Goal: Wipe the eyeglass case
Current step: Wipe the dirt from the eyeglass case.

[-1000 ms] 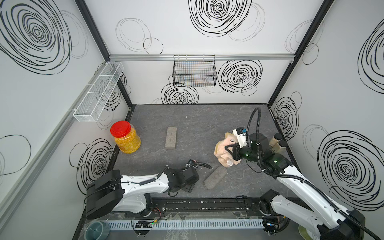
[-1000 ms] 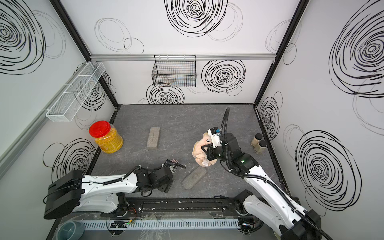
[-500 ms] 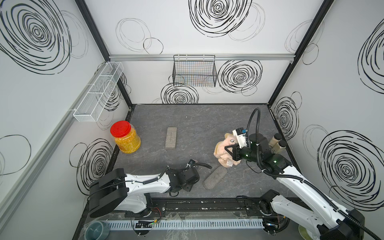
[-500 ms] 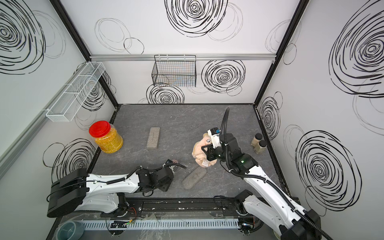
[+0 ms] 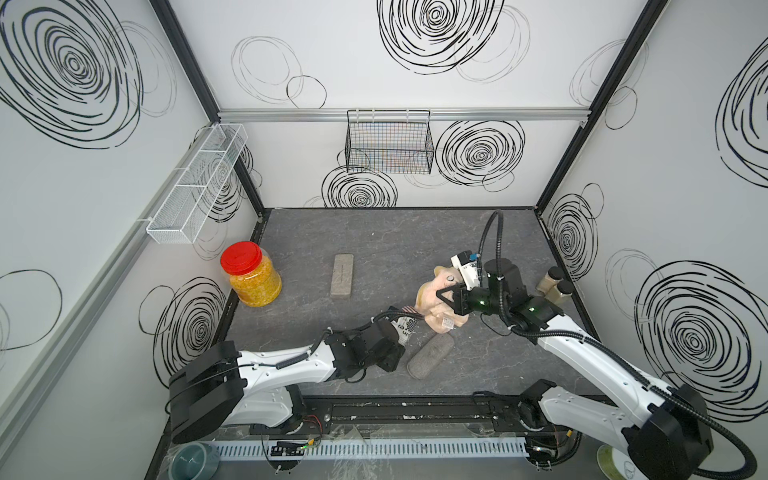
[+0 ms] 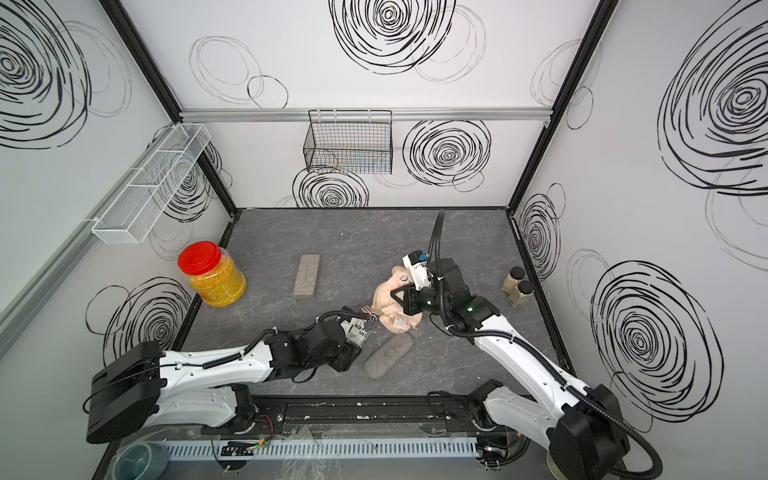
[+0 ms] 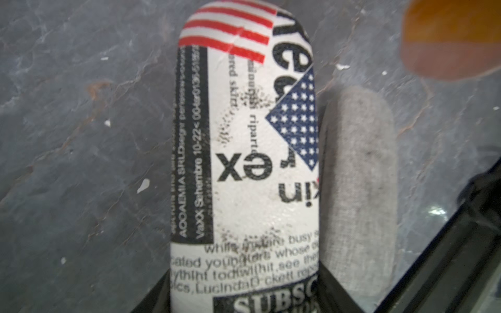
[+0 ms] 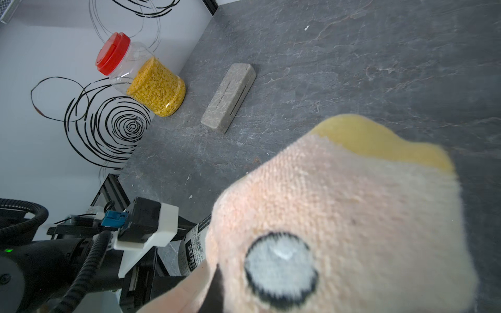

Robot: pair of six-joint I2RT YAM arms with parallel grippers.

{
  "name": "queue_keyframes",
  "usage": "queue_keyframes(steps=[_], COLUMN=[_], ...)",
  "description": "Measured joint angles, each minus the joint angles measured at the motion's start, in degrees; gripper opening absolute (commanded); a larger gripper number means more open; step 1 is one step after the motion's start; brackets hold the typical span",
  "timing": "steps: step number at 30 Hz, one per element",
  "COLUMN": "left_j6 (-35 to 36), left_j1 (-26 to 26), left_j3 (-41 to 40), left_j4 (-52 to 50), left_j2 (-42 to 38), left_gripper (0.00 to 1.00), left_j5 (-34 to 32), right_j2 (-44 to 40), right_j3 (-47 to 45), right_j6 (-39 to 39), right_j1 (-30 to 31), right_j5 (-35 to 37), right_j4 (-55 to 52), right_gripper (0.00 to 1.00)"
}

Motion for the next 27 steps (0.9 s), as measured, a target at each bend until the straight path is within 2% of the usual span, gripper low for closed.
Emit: queue_keyframes(steps=[9, 16, 23, 27], left_j6=[2.3, 4.6, 7.4, 7.8], left_j1=[0.5, 6.1, 9.7, 9.8], left_j3=[1.2, 0.1, -2.2, -3.9], left_j4=[10.1, 14.7, 16.3, 16.9], left_j2=[1.3, 1.5, 0.1, -1.7], left_gripper=[0.61, 0.61, 0.62, 0.62], left_j5=[4.7, 11.6, 16.0, 16.4], right_j2=[10.1, 11.0, 11.5, 11.6], right_j3=[4.4, 4.1, 3.1, 5.2], right_j6=[0.0, 2.7, 9.1, 11.6], right_j1=[3.4, 11.1, 14.9, 14.9], right_j5=[-1.5, 0.6, 7.3, 14.8], right_j4=[0.8, 2.1, 3.6, 1.0], right_gripper=[0.01, 0.01, 0.00, 0.00])
